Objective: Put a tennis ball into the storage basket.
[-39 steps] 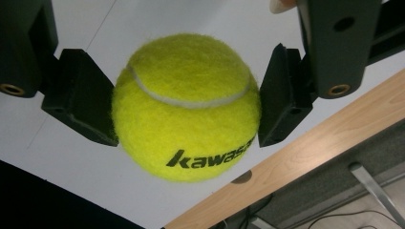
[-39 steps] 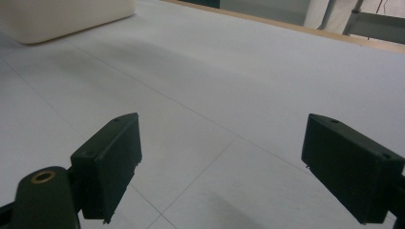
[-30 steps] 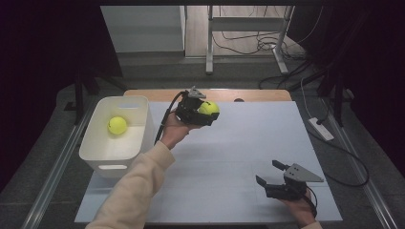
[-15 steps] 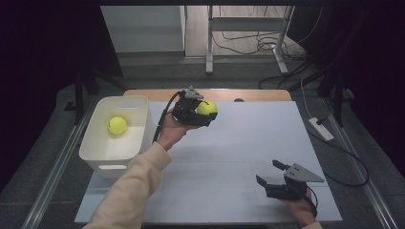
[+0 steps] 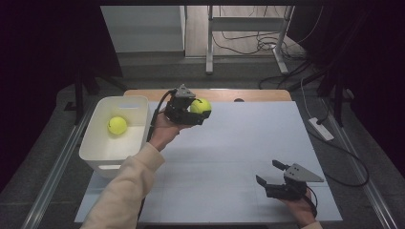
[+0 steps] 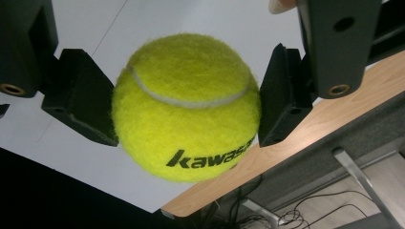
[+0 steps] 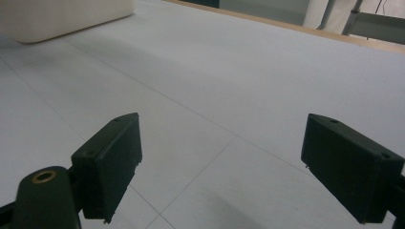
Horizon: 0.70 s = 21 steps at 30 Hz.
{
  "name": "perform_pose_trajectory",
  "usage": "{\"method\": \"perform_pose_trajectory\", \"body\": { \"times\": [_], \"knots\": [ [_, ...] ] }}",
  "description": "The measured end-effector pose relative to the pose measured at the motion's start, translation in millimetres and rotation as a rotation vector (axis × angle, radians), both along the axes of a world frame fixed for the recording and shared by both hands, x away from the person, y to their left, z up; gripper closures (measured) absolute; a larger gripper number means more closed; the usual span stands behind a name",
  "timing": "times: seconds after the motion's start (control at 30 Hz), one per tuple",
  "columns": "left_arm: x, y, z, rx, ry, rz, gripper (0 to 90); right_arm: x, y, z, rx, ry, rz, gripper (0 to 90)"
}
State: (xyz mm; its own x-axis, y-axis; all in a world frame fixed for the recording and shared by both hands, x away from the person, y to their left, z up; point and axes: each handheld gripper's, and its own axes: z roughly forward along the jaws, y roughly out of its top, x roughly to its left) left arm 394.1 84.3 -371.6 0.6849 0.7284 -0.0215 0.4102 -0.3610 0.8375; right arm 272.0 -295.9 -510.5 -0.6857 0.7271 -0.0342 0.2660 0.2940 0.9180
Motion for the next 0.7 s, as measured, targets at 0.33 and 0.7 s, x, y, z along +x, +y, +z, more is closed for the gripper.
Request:
{"method": "perform_pose_trajectory", "body": {
  "times": [0.33, 0.7],
  "knots": [
    [-5.9, 10.8, 4.9, -0.013, -0.016, 0.008, 26.7, 0.1, 0.2, -0.1, 0.000, 0.001, -0.001, 13.8],
    [-10.5, 24.1, 10.9, -0.034, -0.035, 0.023, 26.8, 0.1, 0.3, -0.1, 0.001, 0.001, -0.001, 13.8]
  ]
}}
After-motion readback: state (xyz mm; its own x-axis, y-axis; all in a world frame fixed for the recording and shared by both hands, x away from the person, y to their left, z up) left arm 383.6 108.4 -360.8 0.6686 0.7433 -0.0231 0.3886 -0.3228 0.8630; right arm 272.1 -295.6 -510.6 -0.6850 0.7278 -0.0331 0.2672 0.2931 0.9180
